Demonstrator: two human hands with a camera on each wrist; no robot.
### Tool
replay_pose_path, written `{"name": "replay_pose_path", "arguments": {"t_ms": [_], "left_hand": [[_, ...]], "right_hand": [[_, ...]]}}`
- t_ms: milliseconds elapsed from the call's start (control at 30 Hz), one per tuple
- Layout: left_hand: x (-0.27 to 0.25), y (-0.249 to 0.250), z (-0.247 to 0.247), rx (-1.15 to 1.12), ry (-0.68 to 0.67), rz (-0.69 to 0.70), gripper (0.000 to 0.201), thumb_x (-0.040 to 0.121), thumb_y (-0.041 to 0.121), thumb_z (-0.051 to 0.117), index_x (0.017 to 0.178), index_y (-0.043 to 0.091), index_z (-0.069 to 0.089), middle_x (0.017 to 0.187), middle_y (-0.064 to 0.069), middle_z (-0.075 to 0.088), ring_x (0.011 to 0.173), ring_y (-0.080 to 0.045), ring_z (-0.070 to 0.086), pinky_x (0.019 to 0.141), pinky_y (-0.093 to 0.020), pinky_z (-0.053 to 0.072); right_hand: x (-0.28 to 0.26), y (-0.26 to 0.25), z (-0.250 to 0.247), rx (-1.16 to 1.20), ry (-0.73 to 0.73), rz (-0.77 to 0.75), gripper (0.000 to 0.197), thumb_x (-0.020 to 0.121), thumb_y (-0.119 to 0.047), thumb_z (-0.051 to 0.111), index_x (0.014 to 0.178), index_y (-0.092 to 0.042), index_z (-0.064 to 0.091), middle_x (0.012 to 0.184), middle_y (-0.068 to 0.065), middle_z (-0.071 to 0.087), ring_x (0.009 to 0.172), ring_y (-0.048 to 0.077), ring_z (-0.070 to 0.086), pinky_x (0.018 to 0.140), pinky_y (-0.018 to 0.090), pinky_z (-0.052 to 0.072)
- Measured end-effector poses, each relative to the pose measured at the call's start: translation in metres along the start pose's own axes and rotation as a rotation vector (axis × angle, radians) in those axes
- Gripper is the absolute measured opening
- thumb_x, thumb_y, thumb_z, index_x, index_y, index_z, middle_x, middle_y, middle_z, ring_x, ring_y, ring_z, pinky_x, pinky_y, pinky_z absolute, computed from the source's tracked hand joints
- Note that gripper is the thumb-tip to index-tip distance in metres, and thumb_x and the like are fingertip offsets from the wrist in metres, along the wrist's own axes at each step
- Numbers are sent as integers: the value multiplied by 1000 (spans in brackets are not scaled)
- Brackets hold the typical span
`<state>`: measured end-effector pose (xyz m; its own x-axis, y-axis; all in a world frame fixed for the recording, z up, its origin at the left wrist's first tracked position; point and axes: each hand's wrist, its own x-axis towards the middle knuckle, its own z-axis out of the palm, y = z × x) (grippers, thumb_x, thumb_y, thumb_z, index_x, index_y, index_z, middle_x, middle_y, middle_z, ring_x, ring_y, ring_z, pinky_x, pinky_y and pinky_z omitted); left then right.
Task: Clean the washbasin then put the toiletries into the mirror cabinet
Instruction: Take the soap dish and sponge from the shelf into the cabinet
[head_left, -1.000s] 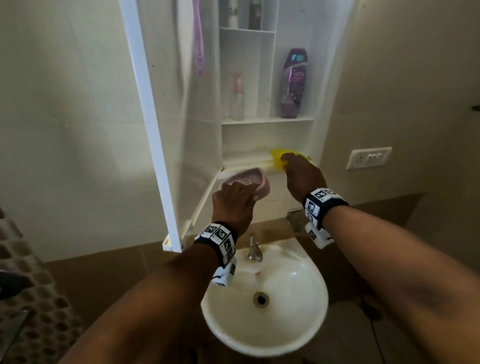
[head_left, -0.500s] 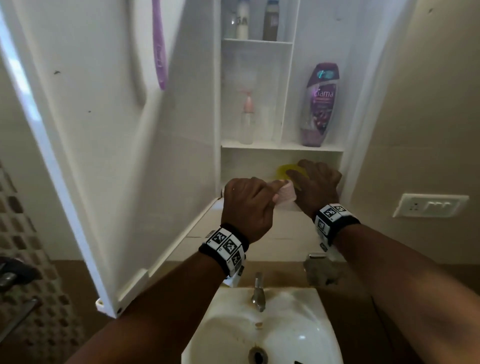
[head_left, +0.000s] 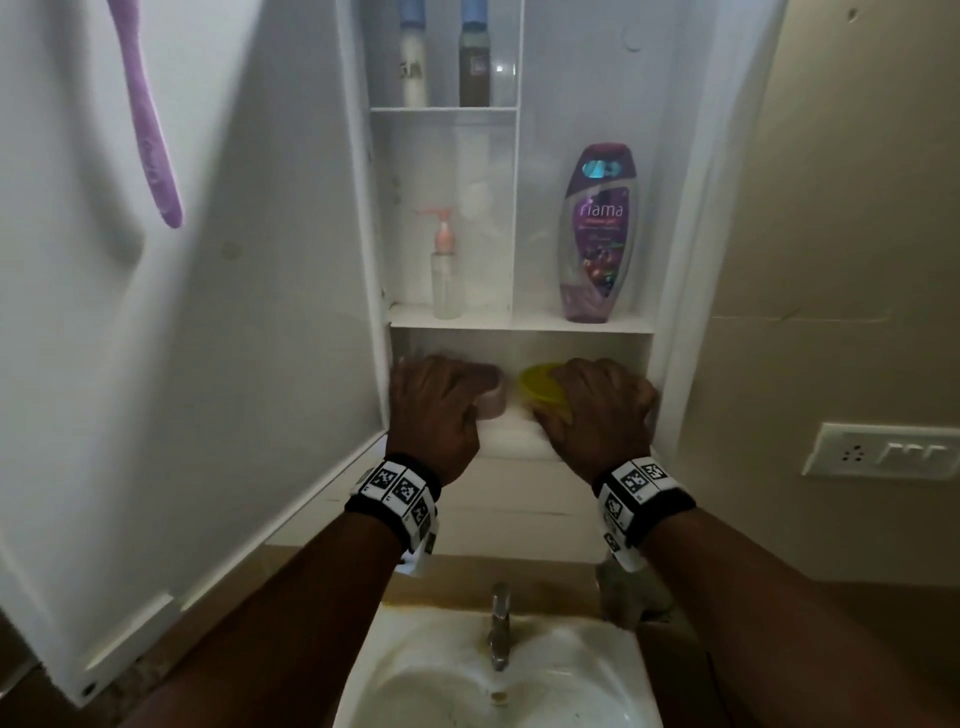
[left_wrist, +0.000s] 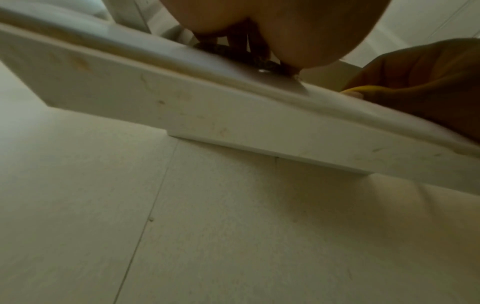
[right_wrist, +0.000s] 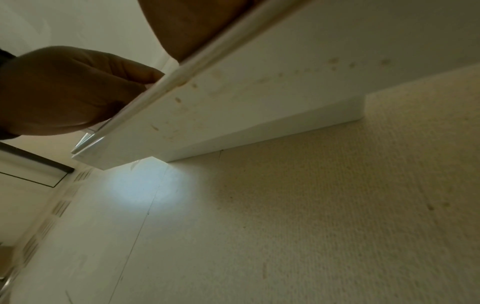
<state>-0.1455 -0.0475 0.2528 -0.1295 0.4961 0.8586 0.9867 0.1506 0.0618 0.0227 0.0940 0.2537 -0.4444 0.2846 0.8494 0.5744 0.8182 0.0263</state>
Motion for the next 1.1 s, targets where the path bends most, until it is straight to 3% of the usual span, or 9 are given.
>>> {"name": "replay_pose_path", "arguments": {"t_ms": [167,333,467,567,800,933,1033,1100], "left_hand": [[-8,12,-5,-55,-26,-80,45,93,12,56,136,25,56,138,-1,54,140,-35,37,123,-42,7],[-31,29,-25,-62,-70,-48,53,94,38,61,142,18,52,142,-7,52,146,-35,33,120,-57,21],[-48,43,-58,-95,-40,24,55,88,36,69,137,15,56,139,-6,55,145,-36,35,116,-59,27],[-56,53,-92,-104,25,65,57,84,36,72,136,16,57,138,-5,55,145,-34,35,122,-47,20],[-85,70,-184,-160,106,115,63,82,37,75,139,18,56,141,-7,55,148,-35,31,119,-56,24],[-107,68,-241,-192,189,148,61,83,36,75,138,16,56,144,-12,53,147,-38,33,117,-60,26],[-118,56,-278,-166,274,117,64,82,34,75,138,16,51,152,-20,42,149,-44,26,118,-63,23],[-122,44,-301,-123,327,14,68,79,34,73,141,17,50,159,-26,28,151,-46,17,122,-62,17]], "right_hand": [[-1,2,0,50,24,-12,45,87,-59,60,116,-25,63,116,-3,61,113,26,49,93,46,30],[2,2,-6,94,-91,27,50,89,-62,51,123,-25,56,130,3,52,122,32,45,101,53,30],[-8,-15,-30,109,-98,78,46,89,-52,59,127,-26,53,145,4,40,132,32,34,102,48,23],[-19,-50,-56,104,-53,61,46,90,-52,55,127,-26,54,143,4,41,130,32,37,100,48,25],[-28,-156,-131,166,115,-31,53,78,-47,61,125,-27,47,137,2,46,128,27,39,94,47,28],[-31,-212,-169,137,176,-43,52,73,-46,65,121,-27,55,135,2,51,126,26,43,92,46,30],[-35,-245,-192,125,163,-20,54,74,-44,63,123,-24,58,136,0,51,126,25,44,91,45,32],[-37,-268,-204,132,116,19,58,74,-45,63,127,-25,53,138,-1,48,128,24,41,92,45,32]]}}
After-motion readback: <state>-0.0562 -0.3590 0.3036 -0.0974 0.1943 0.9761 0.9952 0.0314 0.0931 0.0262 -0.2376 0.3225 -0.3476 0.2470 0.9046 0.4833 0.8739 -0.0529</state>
